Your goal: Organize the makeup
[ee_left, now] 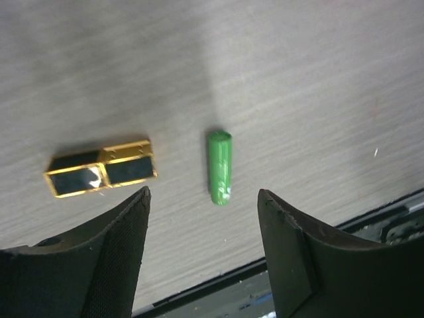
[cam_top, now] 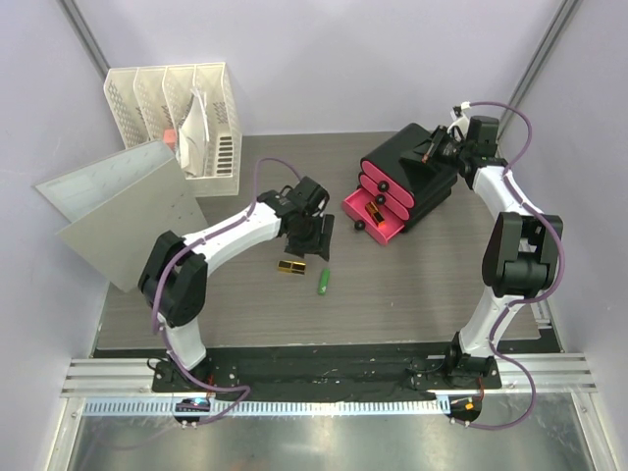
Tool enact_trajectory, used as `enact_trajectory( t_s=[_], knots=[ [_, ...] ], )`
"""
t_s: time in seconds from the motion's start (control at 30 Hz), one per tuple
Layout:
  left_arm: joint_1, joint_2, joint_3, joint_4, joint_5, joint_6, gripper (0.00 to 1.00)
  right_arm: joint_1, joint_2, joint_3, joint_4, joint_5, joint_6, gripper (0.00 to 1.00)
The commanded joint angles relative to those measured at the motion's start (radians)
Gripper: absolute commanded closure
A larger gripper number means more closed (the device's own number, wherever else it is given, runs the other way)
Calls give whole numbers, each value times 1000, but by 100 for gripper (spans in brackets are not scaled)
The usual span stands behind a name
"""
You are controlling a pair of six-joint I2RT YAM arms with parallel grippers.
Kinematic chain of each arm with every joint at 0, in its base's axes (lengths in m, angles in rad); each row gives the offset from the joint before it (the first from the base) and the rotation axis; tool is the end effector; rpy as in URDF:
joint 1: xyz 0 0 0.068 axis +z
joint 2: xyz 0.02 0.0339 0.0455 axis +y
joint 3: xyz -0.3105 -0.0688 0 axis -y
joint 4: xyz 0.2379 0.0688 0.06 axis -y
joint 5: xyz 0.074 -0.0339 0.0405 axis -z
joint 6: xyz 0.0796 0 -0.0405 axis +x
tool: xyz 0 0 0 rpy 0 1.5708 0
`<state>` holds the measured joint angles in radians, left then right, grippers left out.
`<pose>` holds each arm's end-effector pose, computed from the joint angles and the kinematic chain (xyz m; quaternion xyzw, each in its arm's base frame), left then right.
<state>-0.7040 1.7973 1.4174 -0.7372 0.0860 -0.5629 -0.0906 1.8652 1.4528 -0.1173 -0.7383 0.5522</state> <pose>0.3006 -0.2642 0.2458 0.0783 0.9704 -0.1668 0.1563 0.4697 0.0111 0.3031 0.0853 0.8244 0.4108 0.3799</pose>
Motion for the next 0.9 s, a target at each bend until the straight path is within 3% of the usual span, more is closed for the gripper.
enact_trajectory(
  t_s=[0.0, 0.23, 0.4, 0.53, 0.67, 0.7, 0.77, 0.87],
  knots=[
    [-66, 10, -5, -16, 11, 18, 35, 14, 112, -97, -294, 142, -87, 99],
    [-144, 129, 58, -39, -6, 41, 42, 15, 107, -109, -294, 142, -90, 99],
    [-147, 172, 48, -21, -6, 37, 43, 15, 106, -112, -294, 139, -89, 99],
    [-147, 200, 54, -19, -11, 35, 49, 15, 104, -114, -294, 139, -89, 99],
    [-147, 221, 57, -19, -5, 38, 70, 15, 103, -115, -294, 139, -90, 99],
    [-147, 223, 63, -19, -3, 37, 85, 15, 104, -114, -294, 137, -90, 99],
    [-147, 220, 68, -19, -8, 37, 100, 15, 104, -114, -294, 137, -90, 99],
    [-147, 212, 94, -18, -14, 37, 100, 15, 106, -114, -294, 137, -90, 99]
  ],
)
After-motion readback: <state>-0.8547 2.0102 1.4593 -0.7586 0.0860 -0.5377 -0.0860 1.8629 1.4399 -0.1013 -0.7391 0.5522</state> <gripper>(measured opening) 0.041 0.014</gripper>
